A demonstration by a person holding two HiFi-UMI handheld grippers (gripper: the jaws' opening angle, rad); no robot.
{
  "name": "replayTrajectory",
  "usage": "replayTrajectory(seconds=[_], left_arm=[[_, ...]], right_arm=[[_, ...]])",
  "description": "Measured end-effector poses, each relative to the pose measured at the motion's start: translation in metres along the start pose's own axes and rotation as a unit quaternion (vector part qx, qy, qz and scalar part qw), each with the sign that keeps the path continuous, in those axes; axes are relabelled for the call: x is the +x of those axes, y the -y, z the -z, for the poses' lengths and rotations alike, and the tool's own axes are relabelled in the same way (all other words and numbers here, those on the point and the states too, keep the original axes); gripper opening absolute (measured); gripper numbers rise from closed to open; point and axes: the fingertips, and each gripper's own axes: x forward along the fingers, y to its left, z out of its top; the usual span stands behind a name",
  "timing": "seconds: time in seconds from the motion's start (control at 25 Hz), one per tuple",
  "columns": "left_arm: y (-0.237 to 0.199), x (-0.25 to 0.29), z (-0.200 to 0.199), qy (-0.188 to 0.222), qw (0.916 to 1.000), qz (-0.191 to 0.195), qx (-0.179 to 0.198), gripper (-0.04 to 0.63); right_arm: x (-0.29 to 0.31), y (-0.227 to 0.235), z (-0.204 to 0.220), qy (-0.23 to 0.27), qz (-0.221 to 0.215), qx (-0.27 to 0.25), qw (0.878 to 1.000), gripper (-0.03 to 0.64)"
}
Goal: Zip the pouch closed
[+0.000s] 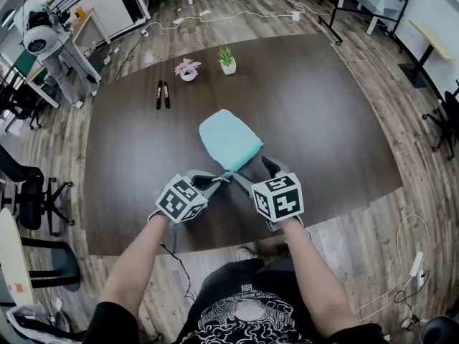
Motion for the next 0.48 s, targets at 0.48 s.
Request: replayTrajectory(seconds=[0.48], left_arm=[[0.006,-0.019,-0.025,0.073,0.9869,0.039,-0.139,0.023]], right_arm=[[-0.015,-0.008,-0.009,0.014,-0.020,-0.013,1.000,0.354]])
